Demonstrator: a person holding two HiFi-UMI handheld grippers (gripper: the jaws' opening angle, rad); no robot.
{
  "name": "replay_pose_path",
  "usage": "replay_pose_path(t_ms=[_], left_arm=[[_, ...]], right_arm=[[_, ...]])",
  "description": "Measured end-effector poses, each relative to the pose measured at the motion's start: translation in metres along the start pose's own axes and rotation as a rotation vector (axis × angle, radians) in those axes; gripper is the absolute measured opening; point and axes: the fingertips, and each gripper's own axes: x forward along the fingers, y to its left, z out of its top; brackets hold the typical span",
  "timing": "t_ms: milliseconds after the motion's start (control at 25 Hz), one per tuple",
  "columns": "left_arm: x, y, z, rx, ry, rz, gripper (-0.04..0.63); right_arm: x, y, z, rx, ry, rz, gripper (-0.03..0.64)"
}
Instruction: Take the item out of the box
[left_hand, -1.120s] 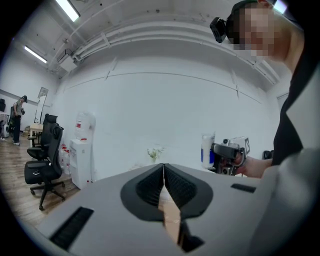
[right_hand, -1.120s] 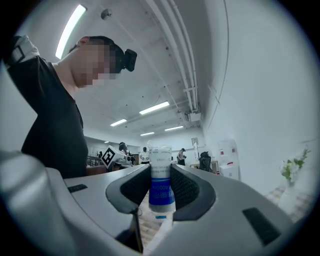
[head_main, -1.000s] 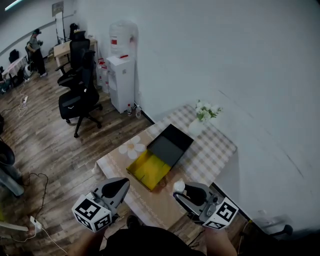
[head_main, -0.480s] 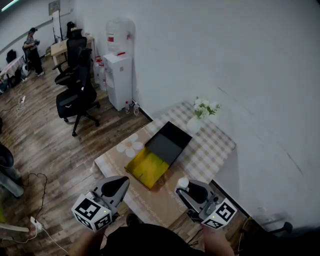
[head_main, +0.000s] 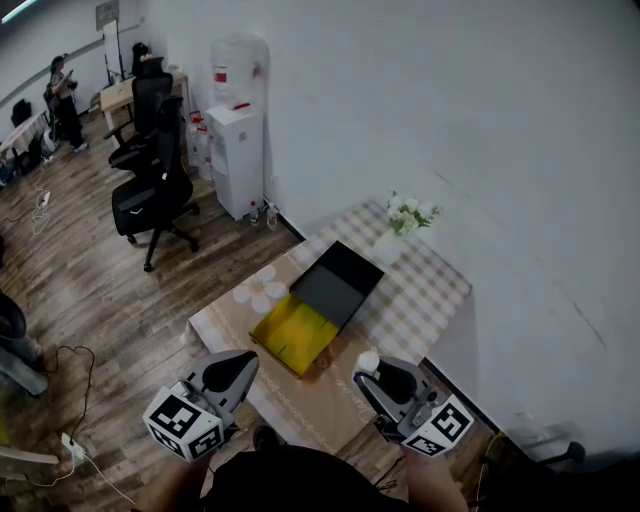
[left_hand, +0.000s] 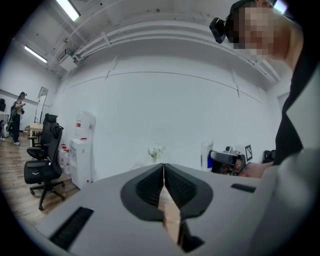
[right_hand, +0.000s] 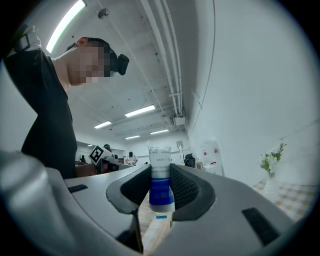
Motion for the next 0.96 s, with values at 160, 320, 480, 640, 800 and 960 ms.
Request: replay_pose_path(t_ms=[160,320,480,640,800,960], left_arm=[[-0.002,0.001,-0.002,-0.002,-0.002,-0.005,0.015],[-0.002,0.002,-0.001,-0.007,-0.001,-0.004,0.015],[-0.003,0.003,-0.001,-0.012,-0.002,-0.005,0.015],[-0.004,0.005,-0.003,-0.014,-0.003,-0.007,0.015],[-0.005,0.007,-0.005,-0.014,-0.004,-0.008,0.015],[-0.006,0.009,-0.003,-0.018,0.000,-0.003,0.015]], right_arm=[[0.003,0.003,-0.002,-0.001,0.004,0.000,0.126],[0.004,0.004,-0.002,0.002,0.006,0.002,0.126],[0.006,0.006,-0.002,0.006,0.008,0.002,0.126],[0.007,0.007,-0.004,0.009,0.008,0.006,0.127],[0.009,0.008,-0.005,0.012,0.010,0.010,0.127],[0.013,0.010,-0.003,0.010,0.011,0.014,0.126]])
